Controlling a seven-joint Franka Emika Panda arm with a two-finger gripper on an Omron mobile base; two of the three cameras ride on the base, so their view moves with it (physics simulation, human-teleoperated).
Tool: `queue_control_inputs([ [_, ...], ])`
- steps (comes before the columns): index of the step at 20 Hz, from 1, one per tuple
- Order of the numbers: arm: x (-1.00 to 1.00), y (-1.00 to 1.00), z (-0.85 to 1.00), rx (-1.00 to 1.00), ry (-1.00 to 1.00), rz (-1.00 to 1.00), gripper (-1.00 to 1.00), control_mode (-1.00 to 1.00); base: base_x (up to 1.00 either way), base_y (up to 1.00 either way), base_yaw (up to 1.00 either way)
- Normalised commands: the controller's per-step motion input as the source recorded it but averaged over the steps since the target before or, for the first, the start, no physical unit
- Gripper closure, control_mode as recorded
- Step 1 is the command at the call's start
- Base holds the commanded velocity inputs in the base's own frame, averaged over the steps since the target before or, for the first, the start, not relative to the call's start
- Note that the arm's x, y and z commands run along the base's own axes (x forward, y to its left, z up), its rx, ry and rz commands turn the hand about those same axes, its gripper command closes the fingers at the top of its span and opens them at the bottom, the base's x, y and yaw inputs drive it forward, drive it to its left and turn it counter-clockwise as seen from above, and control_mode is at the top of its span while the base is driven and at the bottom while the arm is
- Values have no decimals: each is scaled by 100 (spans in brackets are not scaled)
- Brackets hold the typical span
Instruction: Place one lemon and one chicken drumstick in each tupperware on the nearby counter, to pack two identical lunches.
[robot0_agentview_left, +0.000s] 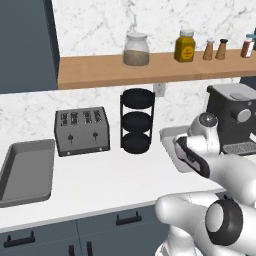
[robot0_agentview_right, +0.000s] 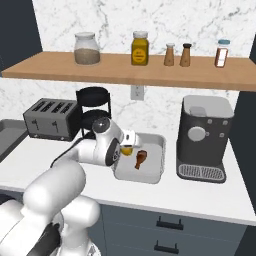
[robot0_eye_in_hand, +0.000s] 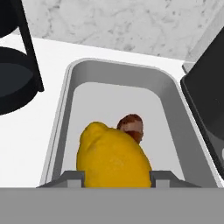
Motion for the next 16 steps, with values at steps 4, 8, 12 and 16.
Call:
queue_control_inputs([
  [4, 76, -21, 0, 4, 13, 9, 100, -100, 0, 0, 0],
  [8, 16, -19, -5, 0, 10, 2, 100, -100, 0, 0, 0],
  [12, -1, -3, -15, 0, 4, 0, 100, -100, 0, 0, 0],
  [16, 0, 0, -35, 0, 0, 0, 100, -100, 0, 0, 0],
])
